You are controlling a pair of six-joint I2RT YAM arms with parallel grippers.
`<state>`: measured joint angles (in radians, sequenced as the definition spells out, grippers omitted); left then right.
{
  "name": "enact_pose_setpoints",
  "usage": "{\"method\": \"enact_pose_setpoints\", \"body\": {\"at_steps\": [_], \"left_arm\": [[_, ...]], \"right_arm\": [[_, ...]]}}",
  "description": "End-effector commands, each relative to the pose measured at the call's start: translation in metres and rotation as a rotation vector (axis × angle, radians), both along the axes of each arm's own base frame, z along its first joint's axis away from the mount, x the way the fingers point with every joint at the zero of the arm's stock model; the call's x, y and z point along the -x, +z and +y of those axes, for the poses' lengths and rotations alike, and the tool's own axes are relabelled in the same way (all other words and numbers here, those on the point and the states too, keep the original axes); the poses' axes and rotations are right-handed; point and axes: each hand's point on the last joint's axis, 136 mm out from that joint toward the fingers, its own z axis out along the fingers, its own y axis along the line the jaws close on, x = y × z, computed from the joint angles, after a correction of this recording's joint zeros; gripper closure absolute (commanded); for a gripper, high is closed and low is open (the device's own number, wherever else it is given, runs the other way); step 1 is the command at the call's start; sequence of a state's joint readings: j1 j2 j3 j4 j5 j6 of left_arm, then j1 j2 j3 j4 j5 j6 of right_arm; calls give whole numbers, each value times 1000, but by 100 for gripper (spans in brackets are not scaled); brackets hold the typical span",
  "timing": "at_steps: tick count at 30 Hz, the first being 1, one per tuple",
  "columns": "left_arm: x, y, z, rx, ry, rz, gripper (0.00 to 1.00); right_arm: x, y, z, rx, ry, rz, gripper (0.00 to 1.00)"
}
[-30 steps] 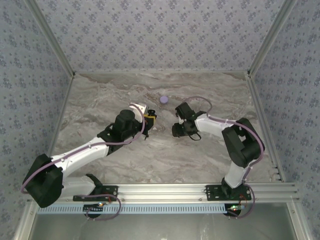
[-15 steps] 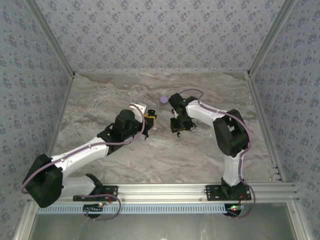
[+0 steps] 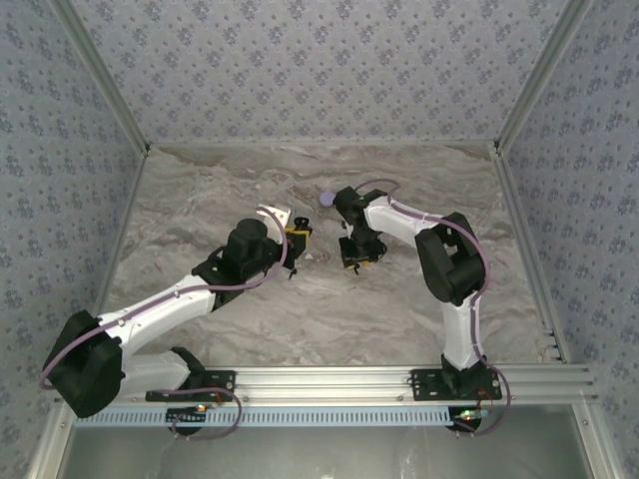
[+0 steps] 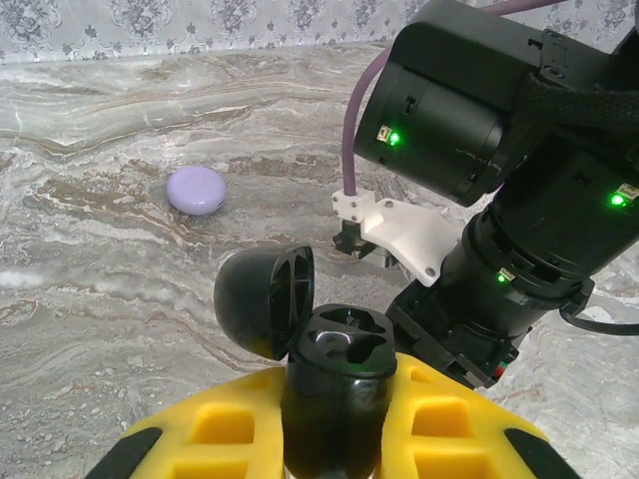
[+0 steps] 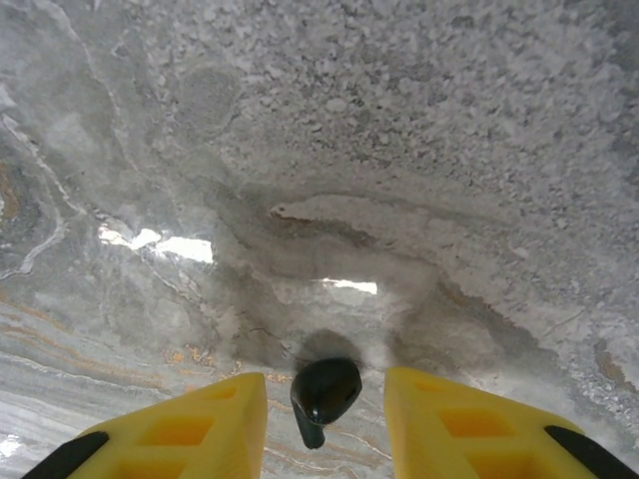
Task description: Insert wireless bluetooth earbuds into charging case
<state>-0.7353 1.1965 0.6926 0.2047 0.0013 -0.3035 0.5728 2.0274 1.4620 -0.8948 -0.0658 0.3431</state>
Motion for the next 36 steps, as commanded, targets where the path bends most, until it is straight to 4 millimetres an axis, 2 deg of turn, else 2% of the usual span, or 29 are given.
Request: {"method": "enact_pose_setpoints", "body": {"at_steps": [1,16,29,36], "left_arm": [[-2,18,-1,19,5,-48,83],[-3,16,0,14,8,-44,83],[-3,18,-1,15,6,-47,82],[-3,14,-3,13,-1,-37,83]], "right_arm": [[0,-2,-4,37,-7,21,64],[4,-15,-1,51,-9,45,67],[14,-29,0,66,-22,63,75],[10,-21,-7,13,-68,34,78]]}}
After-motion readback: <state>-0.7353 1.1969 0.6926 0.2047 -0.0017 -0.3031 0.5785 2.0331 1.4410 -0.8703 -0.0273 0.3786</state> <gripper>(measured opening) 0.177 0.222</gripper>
